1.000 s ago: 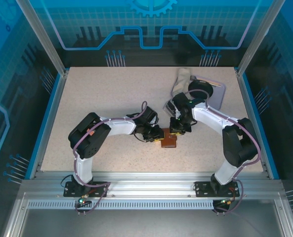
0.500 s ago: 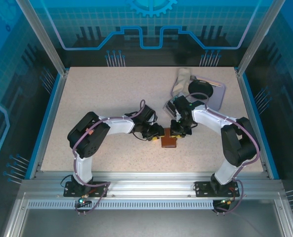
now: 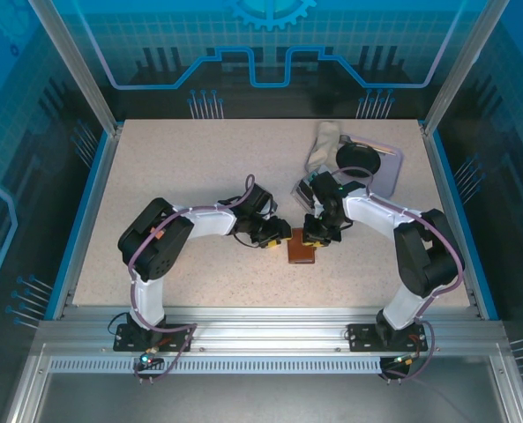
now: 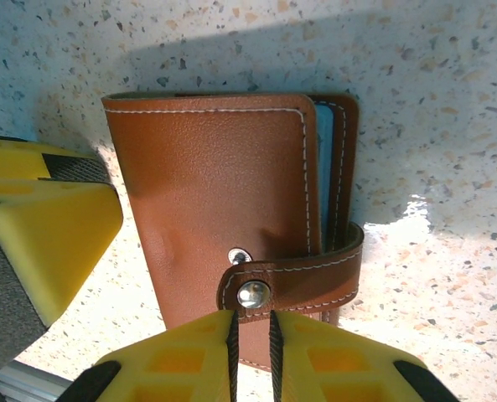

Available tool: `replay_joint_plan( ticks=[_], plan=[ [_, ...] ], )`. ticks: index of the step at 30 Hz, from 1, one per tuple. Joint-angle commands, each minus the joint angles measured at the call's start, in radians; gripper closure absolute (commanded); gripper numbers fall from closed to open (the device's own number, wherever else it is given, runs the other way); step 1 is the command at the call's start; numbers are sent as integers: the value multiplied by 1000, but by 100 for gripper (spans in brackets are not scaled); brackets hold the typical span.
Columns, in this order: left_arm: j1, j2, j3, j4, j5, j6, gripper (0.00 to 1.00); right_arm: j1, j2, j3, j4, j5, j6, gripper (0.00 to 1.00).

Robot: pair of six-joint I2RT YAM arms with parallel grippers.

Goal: Put the credit cards into the card holder
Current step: Close the button on the card holder.

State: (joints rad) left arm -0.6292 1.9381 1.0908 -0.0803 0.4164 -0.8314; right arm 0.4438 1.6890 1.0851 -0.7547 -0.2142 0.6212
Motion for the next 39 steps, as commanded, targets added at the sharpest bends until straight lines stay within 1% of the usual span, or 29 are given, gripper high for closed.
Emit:
replay_joint_plan(
  ticks=[1, 6, 13, 18, 22, 28, 32, 35, 39],
  plan=[
    [8, 27, 6, -72, -7, 29, 56, -11, 13, -8, -6, -10, 12, 81],
    [4, 34, 12, -67, 17, 41, 57, -12, 27, -7, 5, -11, 11, 81],
    [-11, 45, 24, -88, 42, 71, 55, -13, 60, 4, 31, -32, 14, 82],
    [-24, 59, 44, -114, 54, 95, 56, -12, 73, 4, 44, -42, 11, 82],
    [-37, 76, 60, -131, 61, 105, 58, -11, 78, 2, 57, -48, 15, 83],
    [-46, 97, 75, -153, 56, 114, 65, -9, 72, -1, 60, -42, 23, 84],
    [-50, 104, 76, -157, 54, 118, 67, -8, 78, 11, 48, -44, 16, 85],
    [-52, 105, 75, -162, 46, 118, 69, -6, 56, 13, 35, -20, 18, 82],
    [-51, 107, 72, -159, 41, 112, 71, -5, 48, 21, 11, 20, 17, 82]
  ],
)
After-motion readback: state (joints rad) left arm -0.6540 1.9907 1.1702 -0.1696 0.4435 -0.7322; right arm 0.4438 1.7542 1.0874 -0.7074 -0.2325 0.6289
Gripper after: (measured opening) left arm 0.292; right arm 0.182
